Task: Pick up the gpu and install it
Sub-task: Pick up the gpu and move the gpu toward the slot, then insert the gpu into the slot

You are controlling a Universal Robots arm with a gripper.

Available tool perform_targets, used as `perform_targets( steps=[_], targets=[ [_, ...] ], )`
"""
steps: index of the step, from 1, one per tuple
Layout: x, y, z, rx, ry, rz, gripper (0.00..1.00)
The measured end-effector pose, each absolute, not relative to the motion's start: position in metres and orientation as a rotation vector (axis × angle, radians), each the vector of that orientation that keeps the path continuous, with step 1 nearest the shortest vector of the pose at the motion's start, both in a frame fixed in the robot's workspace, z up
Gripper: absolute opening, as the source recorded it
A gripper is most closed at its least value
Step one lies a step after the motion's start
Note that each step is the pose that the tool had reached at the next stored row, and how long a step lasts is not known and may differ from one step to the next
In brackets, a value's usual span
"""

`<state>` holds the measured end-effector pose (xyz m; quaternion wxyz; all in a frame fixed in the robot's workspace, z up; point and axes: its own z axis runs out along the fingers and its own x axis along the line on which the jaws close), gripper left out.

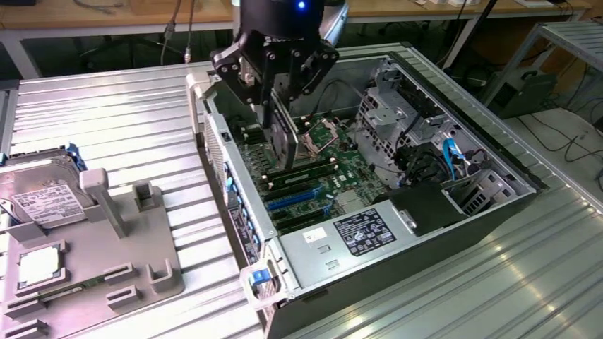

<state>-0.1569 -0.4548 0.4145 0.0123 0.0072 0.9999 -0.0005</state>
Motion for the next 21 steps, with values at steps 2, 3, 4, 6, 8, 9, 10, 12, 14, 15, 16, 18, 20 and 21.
perform_targets(
  steps=[2, 3, 4, 6, 8, 9, 10, 12, 14, 15, 16, 18, 20, 21],
  targets=[
    [-0.123, -0.455, 0.415, 0.022, 3.117, -0.002, 0.28],
    [-0.104, -0.455, 0.415, 0.023, 3.117, -0.002, 0.28],
    [-0.094, -0.455, 0.415, 0.023, 3.117, -0.002, 0.28],
    [-0.071, -0.455, 0.415, 0.023, 3.117, -0.002, 0.28],
    [-0.048, -0.455, 0.415, 0.0, 3.117, -0.001, 0.28],
    [-0.041, -0.455, 0.415, 0.0, 3.117, -0.001, 0.28],
    [-0.041, -0.455, 0.415, 0.0, 3.117, -0.001, 0.28],
    [-0.041, -0.455, 0.415, 0.0, 3.117, -0.001, 0.28],
    [-0.041, -0.455, 0.415, 0.0, 3.117, -0.001, 0.28],
    [-0.041, -0.455, 0.415, 0.0, 3.117, -0.001, 0.28],
    [-0.041, -0.455, 0.415, 0.0, 3.117, -0.001, 0.28],
    [-0.041, -0.455, 0.415, 0.0, 3.117, -0.001, 0.28],
    [-0.041, -0.455, 0.414, -0.02, 3.117, 0.0, 0.28],
    [-0.041, -0.455, 0.415, -0.038, 3.117, 0.0, 0.28]
  ],
)
